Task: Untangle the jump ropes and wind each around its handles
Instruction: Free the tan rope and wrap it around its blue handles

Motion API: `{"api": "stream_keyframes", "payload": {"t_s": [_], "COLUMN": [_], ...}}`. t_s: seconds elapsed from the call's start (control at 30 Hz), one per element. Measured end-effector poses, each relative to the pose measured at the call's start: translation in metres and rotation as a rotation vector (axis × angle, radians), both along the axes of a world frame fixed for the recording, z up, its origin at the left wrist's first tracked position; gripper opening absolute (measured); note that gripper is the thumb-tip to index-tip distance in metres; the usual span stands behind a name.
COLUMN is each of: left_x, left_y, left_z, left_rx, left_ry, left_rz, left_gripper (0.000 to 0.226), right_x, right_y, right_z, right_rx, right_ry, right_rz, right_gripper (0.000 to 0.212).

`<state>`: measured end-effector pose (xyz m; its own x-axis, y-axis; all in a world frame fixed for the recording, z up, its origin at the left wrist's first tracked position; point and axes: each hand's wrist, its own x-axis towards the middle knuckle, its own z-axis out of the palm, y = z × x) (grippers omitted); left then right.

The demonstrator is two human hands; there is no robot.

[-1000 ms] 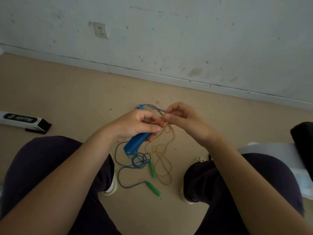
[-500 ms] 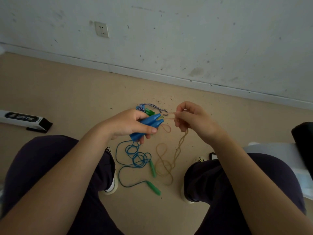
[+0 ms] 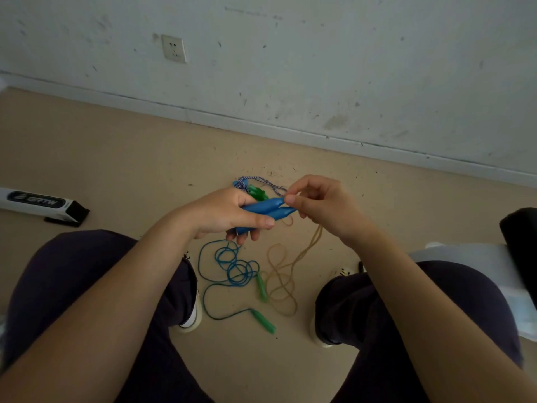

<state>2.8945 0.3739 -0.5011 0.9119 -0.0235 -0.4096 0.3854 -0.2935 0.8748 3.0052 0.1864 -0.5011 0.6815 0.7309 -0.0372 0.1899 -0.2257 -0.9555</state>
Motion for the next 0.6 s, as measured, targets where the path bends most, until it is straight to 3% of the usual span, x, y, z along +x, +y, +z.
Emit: {"api": "stream_keyframes", "payload": {"t_s": [0.17, 0.33, 0.4, 0.47, 0.6], "left_x": [0.000, 0.006, 0.008, 0.007, 0.004], "left_y": [-0.002, 0.004, 0.006, 0.007, 0.007], "left_z": [0.000, 0.000, 0.000, -0.003, -0.006], "left_rx": [-0.025, -0.167, -0.113, -0.012, 0.194], "left_ry": [-0.078, -0.340, -0.332, -0.258, -0.091], "left_rz": [0.076, 0.679, 0.782, 0.701, 0.303], "left_gripper": [0.021, 0.020, 0.018, 0.015, 0.023], "right_x": [0.005, 0.014, 0.014, 0.011, 0.001], "right_y": [-0.003, -0.007, -0.006, -0.005, -0.002], "right_z": [-0.002, -0.004, -0.006, -0.006, -0.003], "right_rx": [0.048, 0.087, 0.051, -0.020, -0.079], "right_ry": [0.047, 0.063, 0.044, 0.017, 0.017], "right_rz": [-0.064, -0.247, -0.251, -0.192, 0.036], "right_gripper": [0.013, 0.016, 0.012, 0.008, 0.007]}}
